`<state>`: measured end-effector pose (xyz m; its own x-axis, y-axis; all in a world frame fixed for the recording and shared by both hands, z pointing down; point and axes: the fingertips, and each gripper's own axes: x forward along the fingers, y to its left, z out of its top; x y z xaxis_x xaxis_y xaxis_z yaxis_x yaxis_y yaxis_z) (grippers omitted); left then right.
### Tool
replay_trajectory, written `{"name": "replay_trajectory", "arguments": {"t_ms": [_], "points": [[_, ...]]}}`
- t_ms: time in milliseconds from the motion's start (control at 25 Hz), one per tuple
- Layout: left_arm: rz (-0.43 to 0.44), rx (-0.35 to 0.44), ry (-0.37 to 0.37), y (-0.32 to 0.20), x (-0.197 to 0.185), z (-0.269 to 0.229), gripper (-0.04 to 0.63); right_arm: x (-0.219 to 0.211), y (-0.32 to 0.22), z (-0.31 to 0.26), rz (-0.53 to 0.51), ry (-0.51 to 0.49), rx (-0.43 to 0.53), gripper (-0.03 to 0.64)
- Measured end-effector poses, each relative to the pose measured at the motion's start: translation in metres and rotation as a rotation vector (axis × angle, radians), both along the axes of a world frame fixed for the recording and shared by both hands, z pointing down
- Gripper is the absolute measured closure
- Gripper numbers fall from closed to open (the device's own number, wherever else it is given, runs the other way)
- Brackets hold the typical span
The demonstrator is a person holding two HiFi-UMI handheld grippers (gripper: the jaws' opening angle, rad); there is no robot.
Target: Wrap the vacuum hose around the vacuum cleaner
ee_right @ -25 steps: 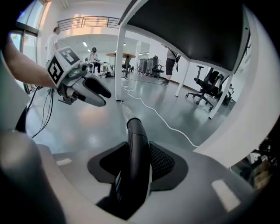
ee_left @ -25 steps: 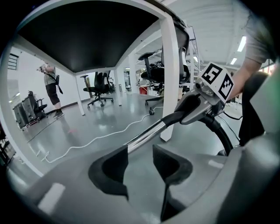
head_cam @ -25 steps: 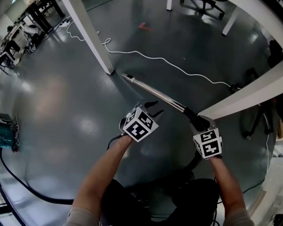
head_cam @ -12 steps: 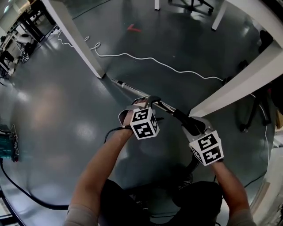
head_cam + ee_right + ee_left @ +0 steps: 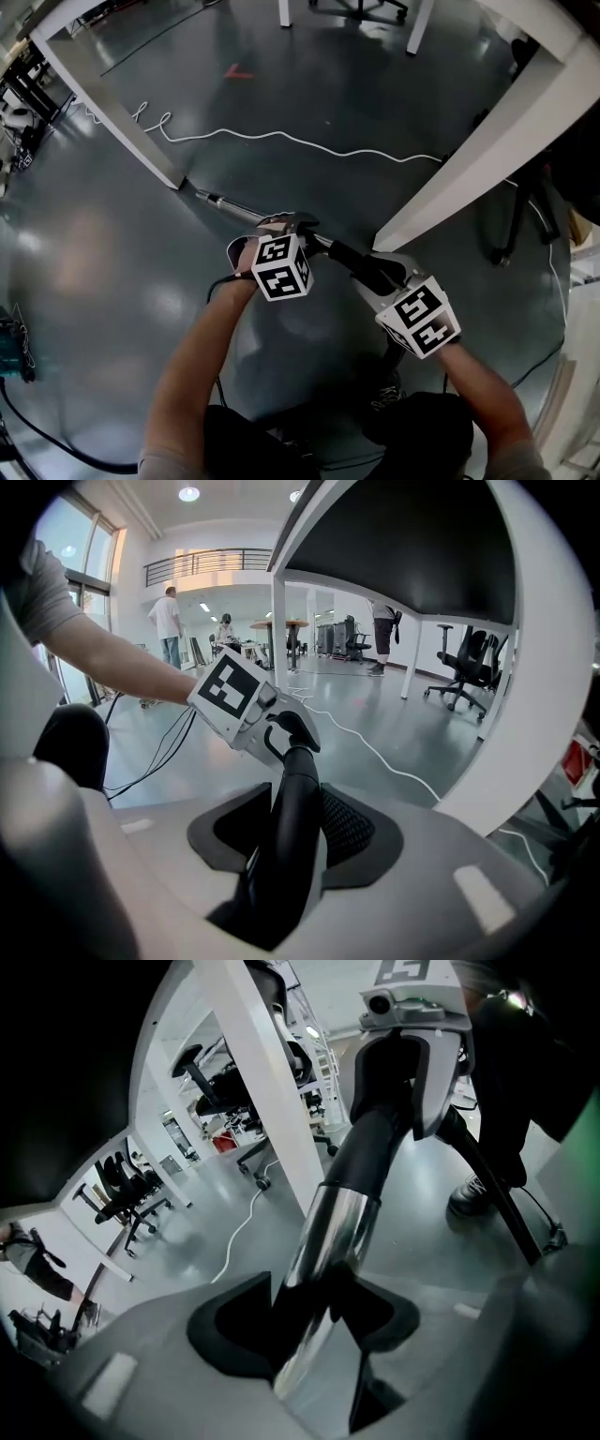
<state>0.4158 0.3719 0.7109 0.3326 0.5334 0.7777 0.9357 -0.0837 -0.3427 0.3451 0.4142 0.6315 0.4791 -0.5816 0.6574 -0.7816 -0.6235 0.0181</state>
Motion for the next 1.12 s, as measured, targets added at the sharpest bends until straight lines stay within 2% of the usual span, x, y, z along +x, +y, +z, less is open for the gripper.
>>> {"name": "replay_trajectory", "arguments": {"t_ms": [160,280,600,720,840,1120], "points": [[-0.019,0.063,-0.009,-0.013,-0.005,-0.006,0.376,-0.002,-0.009,-0.011,-0.073,-0.044,0.081,0.433],[-0.081,0.096,-0.012,-0.033,-0.006,-0.015,0.379,0.002,-0.022,-0.02,-0.147,-0.045,0.098,0.431],[-0.39,0.202,-0.016,-0.146,0.001,-0.046,0.384,0.024,-0.114,-0.051,-0.467,0.024,0.101,0.425],[-0.517,0.253,-0.015,-0.191,-0.006,-0.054,0.387,0.026,-0.149,-0.066,-0.586,0.037,0.141,0.408],[-0.64,0.287,-0.039,-0.239,-0.032,-0.063,0.39,0.015,-0.191,-0.084,-0.694,0.023,0.185,0.338],[-0.998,0.278,-0.133,-0.332,-0.129,-0.08,0.391,-0.036,-0.272,-0.117,-0.972,0.067,0.233,0.344]]}}
